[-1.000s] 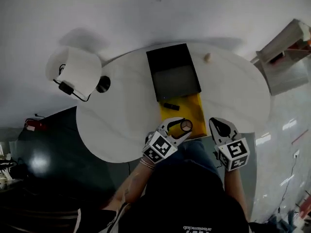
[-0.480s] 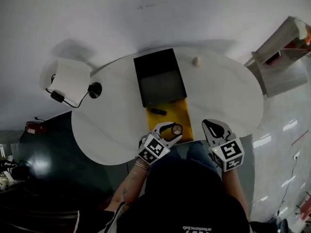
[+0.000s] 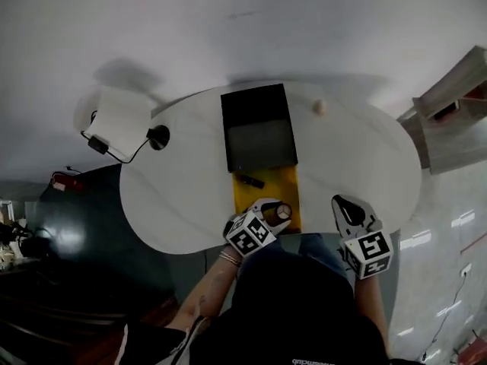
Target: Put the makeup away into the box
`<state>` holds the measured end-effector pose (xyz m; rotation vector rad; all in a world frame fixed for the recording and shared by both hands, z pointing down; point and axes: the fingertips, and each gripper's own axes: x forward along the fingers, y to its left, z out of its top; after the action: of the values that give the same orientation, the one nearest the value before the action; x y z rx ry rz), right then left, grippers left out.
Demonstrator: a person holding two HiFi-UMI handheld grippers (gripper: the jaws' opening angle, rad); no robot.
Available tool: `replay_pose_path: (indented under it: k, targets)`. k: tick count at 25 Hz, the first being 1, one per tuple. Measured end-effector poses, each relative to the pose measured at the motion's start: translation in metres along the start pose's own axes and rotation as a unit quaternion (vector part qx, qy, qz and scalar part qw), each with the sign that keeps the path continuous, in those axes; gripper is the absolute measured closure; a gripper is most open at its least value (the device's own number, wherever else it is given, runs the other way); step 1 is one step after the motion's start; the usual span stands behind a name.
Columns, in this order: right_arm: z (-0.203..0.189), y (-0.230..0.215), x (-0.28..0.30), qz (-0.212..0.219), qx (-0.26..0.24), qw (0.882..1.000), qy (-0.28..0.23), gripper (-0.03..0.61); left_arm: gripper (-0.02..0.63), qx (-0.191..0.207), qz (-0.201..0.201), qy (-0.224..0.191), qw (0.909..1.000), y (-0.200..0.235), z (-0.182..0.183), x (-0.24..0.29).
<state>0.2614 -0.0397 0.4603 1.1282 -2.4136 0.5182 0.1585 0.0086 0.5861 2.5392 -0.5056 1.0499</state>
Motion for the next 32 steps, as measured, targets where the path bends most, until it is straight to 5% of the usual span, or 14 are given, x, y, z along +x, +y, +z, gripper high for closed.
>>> replay_pose_path:
  k: [9,32]
  targets:
    - [0.003,-0.020,0.001,-0.001,0.006,1.000,-0.009,0.555,0.385,-0.024,-0.014,0.060,0.9978,-0.005,-0.010,0.019]
    - [0.006,-0.017,0.005,0.026,-0.008,1.000,-0.004,0.555,0.385,-0.043,0.020,0.095,0.9943,-0.005,-0.019,0.028]
